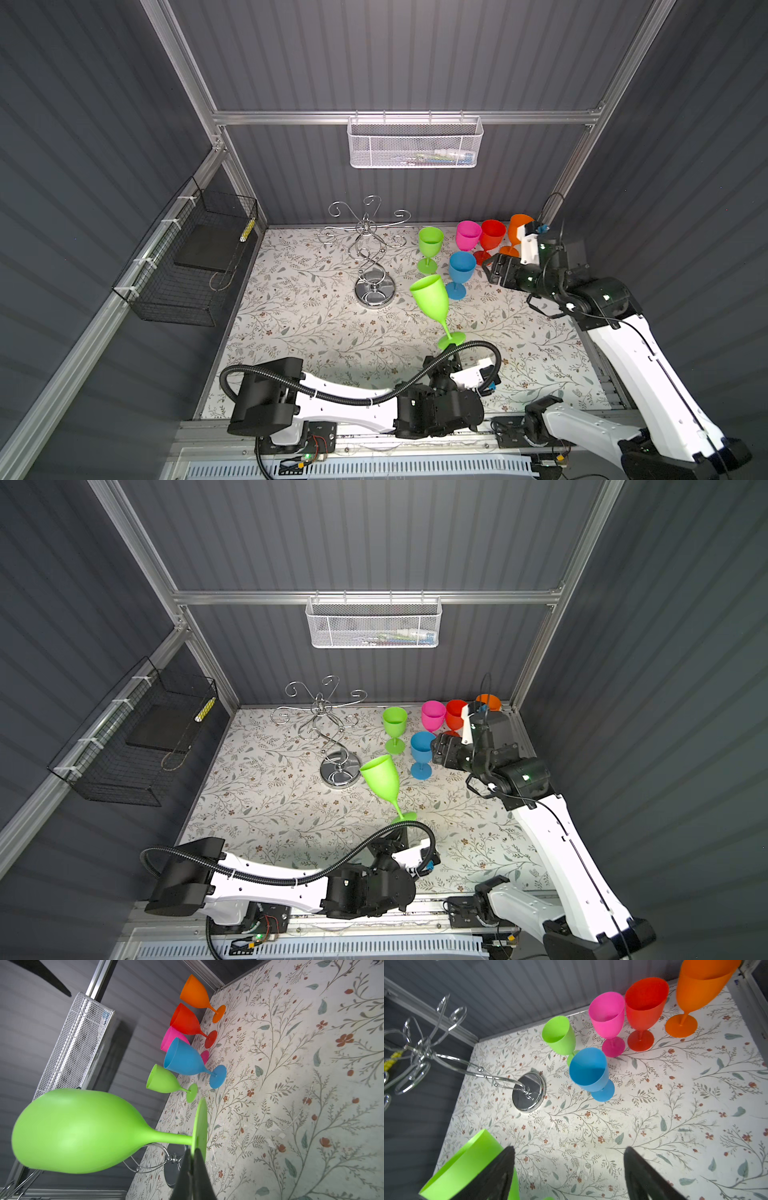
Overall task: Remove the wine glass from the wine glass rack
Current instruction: 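Swing the lime-green glass toward the robot and turn it upright with left gripper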
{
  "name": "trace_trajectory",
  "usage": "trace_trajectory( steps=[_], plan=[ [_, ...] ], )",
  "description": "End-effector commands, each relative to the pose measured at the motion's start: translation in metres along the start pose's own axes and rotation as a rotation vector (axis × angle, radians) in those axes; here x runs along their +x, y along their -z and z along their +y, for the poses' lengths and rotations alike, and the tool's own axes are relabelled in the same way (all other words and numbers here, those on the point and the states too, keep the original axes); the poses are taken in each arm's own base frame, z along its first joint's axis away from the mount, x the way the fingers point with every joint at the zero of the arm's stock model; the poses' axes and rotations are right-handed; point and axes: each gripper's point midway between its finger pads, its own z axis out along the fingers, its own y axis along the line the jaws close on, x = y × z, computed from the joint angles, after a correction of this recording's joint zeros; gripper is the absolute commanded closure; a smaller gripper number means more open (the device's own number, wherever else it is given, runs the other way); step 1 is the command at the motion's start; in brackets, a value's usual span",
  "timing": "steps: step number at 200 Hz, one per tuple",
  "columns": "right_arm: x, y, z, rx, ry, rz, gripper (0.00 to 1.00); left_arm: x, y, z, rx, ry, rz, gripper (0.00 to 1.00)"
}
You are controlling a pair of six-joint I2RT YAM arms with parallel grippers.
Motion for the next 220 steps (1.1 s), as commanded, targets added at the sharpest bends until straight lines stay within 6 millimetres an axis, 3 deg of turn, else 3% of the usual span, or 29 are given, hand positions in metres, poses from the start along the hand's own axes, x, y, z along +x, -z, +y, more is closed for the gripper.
trace_trajectory(
  steps=[1, 94, 220],
  plan=[
    [0.000, -0.003, 0.005, 0.037, 0.072, 0.024, 0.19, 0.005, -0.003, 0.002, -0.068, -0.005, 0.019, 1.00],
    [0.007, -0.024, 0.065, 0.087, 0.365, 0.124, 0.23, 0.025, -0.017, -0.026, -0.090, -0.112, 0.067, 1.00],
    [0.024, -0.063, 0.088, 0.188, 0.579, 0.260, 0.25, 0.046, -0.056, -0.037, -0.087, -0.195, 0.151, 1.00]
  ],
)
